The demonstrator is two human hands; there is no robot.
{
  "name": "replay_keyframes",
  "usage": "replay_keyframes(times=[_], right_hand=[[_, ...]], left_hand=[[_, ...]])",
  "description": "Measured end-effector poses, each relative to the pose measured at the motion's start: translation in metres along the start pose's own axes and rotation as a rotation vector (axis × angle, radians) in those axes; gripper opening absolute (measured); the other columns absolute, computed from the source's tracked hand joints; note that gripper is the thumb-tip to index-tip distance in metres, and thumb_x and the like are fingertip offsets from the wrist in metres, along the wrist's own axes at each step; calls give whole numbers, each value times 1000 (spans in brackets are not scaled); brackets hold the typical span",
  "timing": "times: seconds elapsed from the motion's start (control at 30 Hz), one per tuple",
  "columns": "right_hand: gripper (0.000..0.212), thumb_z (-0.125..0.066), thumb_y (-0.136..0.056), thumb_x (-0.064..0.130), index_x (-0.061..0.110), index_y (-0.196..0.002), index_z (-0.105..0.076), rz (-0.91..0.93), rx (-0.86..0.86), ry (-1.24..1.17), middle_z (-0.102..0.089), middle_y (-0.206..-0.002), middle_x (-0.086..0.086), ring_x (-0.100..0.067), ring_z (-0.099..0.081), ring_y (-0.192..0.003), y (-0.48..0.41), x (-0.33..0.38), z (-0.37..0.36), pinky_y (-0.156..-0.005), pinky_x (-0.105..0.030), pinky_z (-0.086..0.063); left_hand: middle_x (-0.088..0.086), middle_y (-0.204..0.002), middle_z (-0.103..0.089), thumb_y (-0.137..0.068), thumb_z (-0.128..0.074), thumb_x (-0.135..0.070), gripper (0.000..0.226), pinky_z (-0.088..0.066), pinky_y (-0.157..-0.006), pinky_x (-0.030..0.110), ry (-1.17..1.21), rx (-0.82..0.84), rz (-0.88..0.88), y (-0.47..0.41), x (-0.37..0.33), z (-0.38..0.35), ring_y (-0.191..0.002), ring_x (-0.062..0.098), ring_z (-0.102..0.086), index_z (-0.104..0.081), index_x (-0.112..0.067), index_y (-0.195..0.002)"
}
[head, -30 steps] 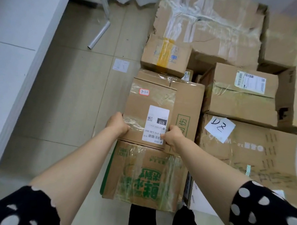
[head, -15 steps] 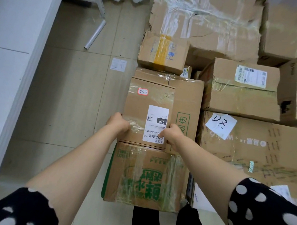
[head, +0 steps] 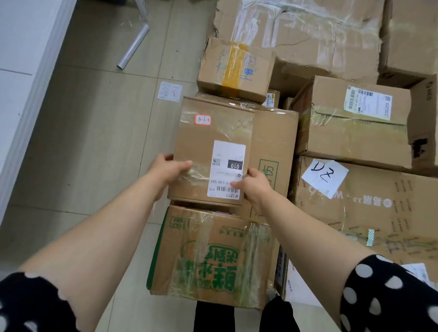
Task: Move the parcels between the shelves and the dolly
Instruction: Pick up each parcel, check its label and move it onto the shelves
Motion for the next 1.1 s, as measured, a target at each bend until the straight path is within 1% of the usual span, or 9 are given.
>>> replay_keyframes(times=[0.13,0.27,0.37,0.5,0.63,0.77,0.93,1.0,1.1], right_hand=[[47,-46,-83,-18,4,-123,-53,86,53,-93,-66,-114,-14,-26,-66,-98,-1,23,-7,-92,-41,-53],[39,-40,-88,-9,4,-122,-55,96,-59,73,-65,-102,-13,-22,-63,-84,-6,33,-16,-74,-31,-52],[35,-40,-93,-2,-5,-126,-51,40,-193,348,-58,-121,-19,-28,-55,-96,-11,27,-14,-77,-30,-44],[26,-44,-94,2,-2,-118,-53,-51,-153,356,-57,-103,-14,-30,-59,-99,-24,13,-22,-81,-35,-50],[27,-54,-86,-3,5,-112,-56,-125,-126,224,-59,-90,-9,-15,-52,-63,-34,5,-29,-44,-21,-36],[38,-67,-80,-2,3,-116,-55,-144,-98,83,-64,-96,-8,-12,-59,-70,-40,4,-31,-52,-22,-40],[23,-52,-85,-11,2,-104,-55,-162,-58,-23,-54,-71,-6,-8,-40,-35,-44,2,-35,-47,-23,-24],[13,-55,-87,-8,4,-84,-53,-173,-61,-41,-48,-68,-8,-12,-35,-43,-48,1,-35,-49,-25,-25],[16,-49,-88,-7,7,-81,-53,-181,-45,-149,-54,-76,-10,-19,-47,-63,-54,-3,-35,-62,-32,-36]], left_hand=[[8,-121,-61,-75,-79,-13,71,-51,-71,28,207,-16,-6,-1,-11,24,-93,19,-64,-42,-9,-135],[11,-128,-59,-75,-80,-22,77,-54,-75,25,290,-78,12,-5,-8,50,-98,19,-63,-42,-3,-140],[8,-108,-67,-81,-75,-21,54,-54,-51,17,377,-115,44,-5,-1,55,-76,12,-63,-55,0,-126],[2,-80,-65,-85,-71,-19,16,-54,-47,17,478,-142,81,-9,12,53,-55,8,-64,-61,-8,-93],[-3,-62,-69,-85,-70,-17,14,-53,-45,19,503,-108,73,-12,17,53,-48,5,-65,-60,-9,-90],[4,-84,-67,-84,-71,-19,28,-56,-52,22,481,-93,73,-11,19,53,-68,13,-66,-60,-5,-107],[4,-91,-68,-81,-74,-28,35,-56,-76,37,436,-113,86,-11,23,51,-82,19,-65,-62,-6,-104],[7,-98,-71,-77,-76,-35,38,-55,-84,39,484,-95,92,-12,24,53,-86,22,-66,-64,-10,-103],[6,-110,-71,-77,-72,-45,43,-47,-98,37,499,26,70,-13,21,53,-95,22,-65,-66,-20,-111]])
Point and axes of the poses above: each hand's wrist, its own y-axis away from the middle knuckle, its own z-axis out of the back of the hand, x = y × z, the point moved 1 cm from there along -y, towards the middle knuckle
